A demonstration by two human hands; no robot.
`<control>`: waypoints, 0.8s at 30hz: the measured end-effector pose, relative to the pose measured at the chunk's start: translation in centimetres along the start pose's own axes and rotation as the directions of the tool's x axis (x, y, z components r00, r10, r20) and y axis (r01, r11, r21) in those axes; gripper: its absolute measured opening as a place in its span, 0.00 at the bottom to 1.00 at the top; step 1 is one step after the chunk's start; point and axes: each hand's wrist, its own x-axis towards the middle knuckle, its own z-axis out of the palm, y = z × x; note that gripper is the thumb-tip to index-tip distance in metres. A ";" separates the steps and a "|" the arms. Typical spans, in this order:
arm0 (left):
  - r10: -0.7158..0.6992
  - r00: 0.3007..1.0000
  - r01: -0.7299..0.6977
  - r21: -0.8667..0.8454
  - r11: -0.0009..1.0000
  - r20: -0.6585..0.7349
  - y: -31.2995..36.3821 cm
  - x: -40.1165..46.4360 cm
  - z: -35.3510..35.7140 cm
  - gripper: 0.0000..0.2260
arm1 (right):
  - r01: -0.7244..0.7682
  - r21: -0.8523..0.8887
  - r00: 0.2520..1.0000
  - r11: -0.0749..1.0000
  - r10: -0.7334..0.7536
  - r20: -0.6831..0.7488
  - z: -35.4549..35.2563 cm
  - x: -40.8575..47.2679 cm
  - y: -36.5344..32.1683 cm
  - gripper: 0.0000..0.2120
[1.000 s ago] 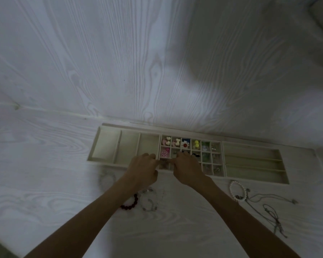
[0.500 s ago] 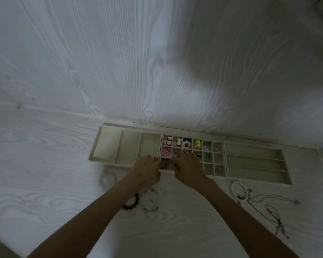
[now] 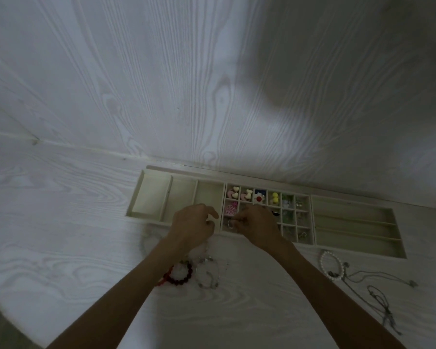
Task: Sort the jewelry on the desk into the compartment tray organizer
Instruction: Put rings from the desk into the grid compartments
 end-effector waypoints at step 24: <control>0.256 0.955 -0.293 0.321 0.901 0.152 2.0 -0.6 0.6 0.18 | -0.116 -0.093 0.984 0.989 0.102 -0.144 0.6 -0.1 -0.7 0.10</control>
